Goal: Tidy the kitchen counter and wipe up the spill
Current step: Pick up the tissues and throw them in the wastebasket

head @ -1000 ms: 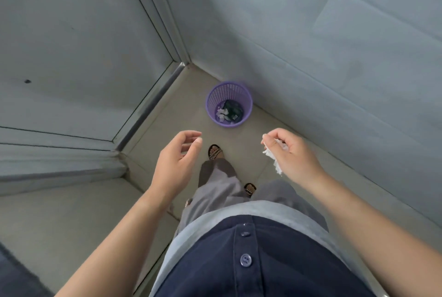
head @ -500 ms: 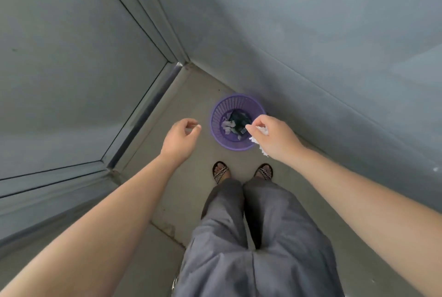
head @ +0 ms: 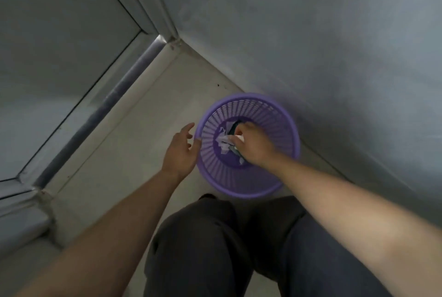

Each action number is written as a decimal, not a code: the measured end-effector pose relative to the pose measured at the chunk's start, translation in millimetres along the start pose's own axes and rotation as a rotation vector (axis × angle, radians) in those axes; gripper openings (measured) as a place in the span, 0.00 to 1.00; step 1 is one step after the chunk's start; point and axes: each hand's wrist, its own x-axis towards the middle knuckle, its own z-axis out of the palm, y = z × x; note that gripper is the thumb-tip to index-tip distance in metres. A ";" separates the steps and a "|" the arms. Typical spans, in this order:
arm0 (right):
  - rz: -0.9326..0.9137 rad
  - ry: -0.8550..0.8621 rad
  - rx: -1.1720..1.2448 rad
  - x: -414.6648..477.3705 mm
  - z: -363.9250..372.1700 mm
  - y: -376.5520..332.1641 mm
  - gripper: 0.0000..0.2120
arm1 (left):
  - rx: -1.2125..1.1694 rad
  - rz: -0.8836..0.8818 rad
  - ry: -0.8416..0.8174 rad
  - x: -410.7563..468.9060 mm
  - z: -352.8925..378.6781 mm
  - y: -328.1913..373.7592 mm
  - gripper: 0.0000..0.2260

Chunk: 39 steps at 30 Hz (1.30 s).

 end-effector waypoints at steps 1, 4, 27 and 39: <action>0.020 -0.017 -0.013 10.6 10.4 7.6 0.15 | -0.010 0.038 0.005 2.7 5.7 -5.3 0.20; 0.087 -0.083 -0.080 25.7 26.8 22.6 0.23 | -0.027 0.093 0.059 0.3 13.7 -10.6 0.17; -0.004 0.089 0.431 -385.8 -300.7 -261.0 0.13 | -0.359 0.152 0.008 -369.5 -288.4 269.6 0.09; -0.187 0.152 0.532 -492.8 -316.3 -311.2 0.09 | -0.601 0.232 0.210 -501.3 -327.1 252.2 0.12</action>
